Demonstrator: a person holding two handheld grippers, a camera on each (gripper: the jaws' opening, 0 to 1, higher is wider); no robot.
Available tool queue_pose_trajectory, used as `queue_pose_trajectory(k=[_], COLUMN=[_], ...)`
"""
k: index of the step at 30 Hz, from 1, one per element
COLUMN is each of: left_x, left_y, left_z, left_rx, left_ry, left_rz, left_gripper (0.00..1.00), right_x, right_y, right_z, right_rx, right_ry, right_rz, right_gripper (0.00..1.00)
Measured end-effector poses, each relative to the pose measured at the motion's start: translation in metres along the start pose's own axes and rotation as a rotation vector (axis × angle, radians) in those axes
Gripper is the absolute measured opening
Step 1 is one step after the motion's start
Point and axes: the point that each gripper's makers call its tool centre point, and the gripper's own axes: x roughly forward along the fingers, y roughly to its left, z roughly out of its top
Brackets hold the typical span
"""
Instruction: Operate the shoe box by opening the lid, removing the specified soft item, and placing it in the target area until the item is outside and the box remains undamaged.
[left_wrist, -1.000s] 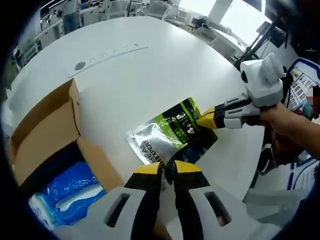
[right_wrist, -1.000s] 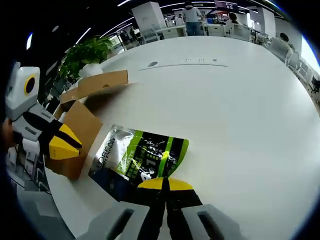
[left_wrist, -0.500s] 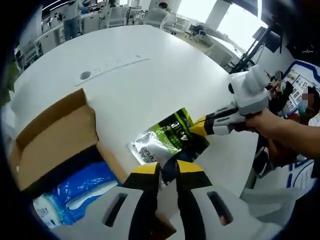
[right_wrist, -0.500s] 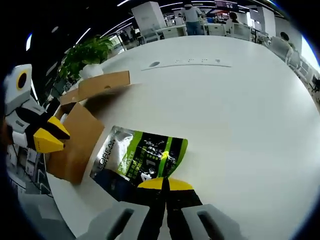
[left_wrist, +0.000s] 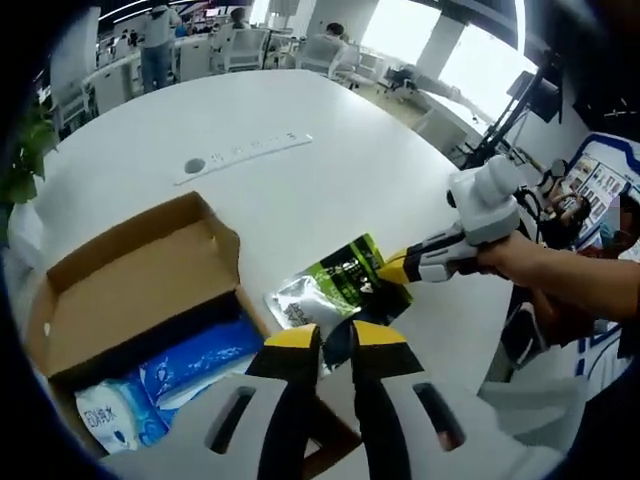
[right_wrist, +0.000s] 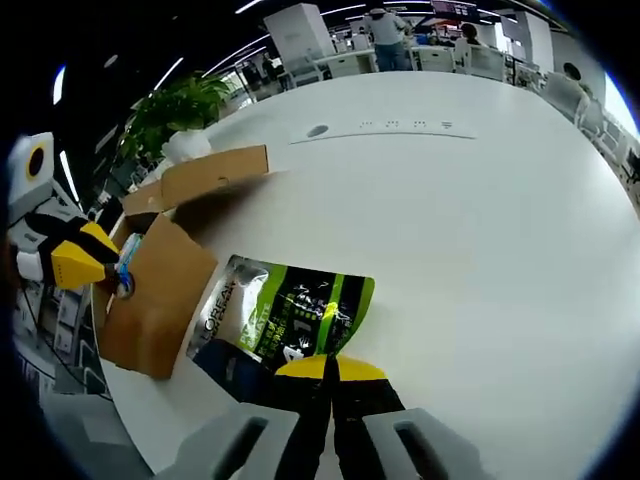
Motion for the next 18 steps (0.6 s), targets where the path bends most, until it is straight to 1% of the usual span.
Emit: queue_pose_trajectory(k=[5, 12, 18], left_x=[-0.01, -0.024, -0.04], left_y=[0.007, 0.014, 0.022], left_z=[-0.002, -0.005, -0.008], left_rx=[-0.029, -0.029, -0.042], left_ry=[-0.022, -0.049, -0.073], left_rz=[0.007, 0.025, 0.038], left_gripper=[0.11, 0.11, 0.11], right_x=[0.002, 0.005, 0.006], right_y=[0.002, 0.004, 0.004], right_z=[0.003, 0.004, 0.004], right_rx=[-0.005, -0.002, 0.008], right_ry=[0.004, 0.007, 0.006], right_rz=[0.001, 0.009, 0.013], right_gripper=[0.0, 0.0, 0.0])
